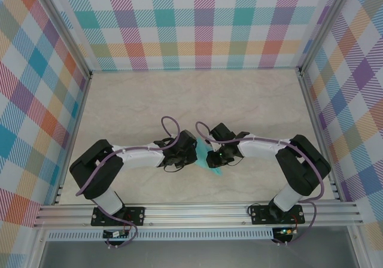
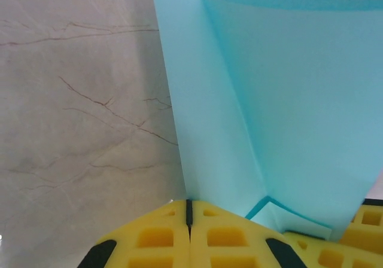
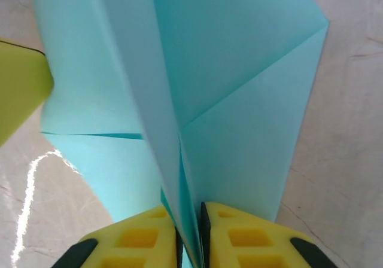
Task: Fold a paper plane with a square sheet of paper (pick it up from the middle)
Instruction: Move the paper plane to the center of the table.
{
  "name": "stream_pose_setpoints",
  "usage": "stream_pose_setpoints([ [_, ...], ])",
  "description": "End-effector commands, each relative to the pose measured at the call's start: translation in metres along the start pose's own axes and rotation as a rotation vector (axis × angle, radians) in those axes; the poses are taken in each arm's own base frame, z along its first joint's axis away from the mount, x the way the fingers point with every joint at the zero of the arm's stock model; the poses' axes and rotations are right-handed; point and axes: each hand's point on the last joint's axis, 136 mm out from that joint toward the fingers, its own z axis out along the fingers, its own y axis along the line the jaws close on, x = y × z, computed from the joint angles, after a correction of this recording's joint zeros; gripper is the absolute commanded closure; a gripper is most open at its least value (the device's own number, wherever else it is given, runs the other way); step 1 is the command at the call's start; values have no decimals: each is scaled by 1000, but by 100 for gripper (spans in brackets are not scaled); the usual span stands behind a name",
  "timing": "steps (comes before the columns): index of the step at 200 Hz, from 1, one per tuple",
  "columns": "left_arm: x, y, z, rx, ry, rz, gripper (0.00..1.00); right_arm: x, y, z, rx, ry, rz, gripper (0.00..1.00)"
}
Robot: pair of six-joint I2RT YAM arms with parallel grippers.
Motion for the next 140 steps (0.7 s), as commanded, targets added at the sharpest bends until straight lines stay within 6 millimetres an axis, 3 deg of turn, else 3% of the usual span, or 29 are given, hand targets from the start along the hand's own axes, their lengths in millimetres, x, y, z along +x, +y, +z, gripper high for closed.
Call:
stream_pose_setpoints([
  [1, -8, -8, -21, 18, -36, 28, 91, -7, -8, -8, 93, -24, 10, 87],
  [35, -27, 4, -60, -22, -162, 47, 73, -25, -26, -35, 243, -108, 102, 93],
  [63, -35, 35, -87, -131, -231, 44, 67, -47, -49, -52, 383, -149, 245, 92],
  [98, -35, 59, -101, -149, -265, -3, 60, -79, -73, -41, 436, -125, 416, 91],
  [140, -32, 80, -111, -164, -275, -36, 59, -111, -77, -9, 442, -61, 437, 89],
])
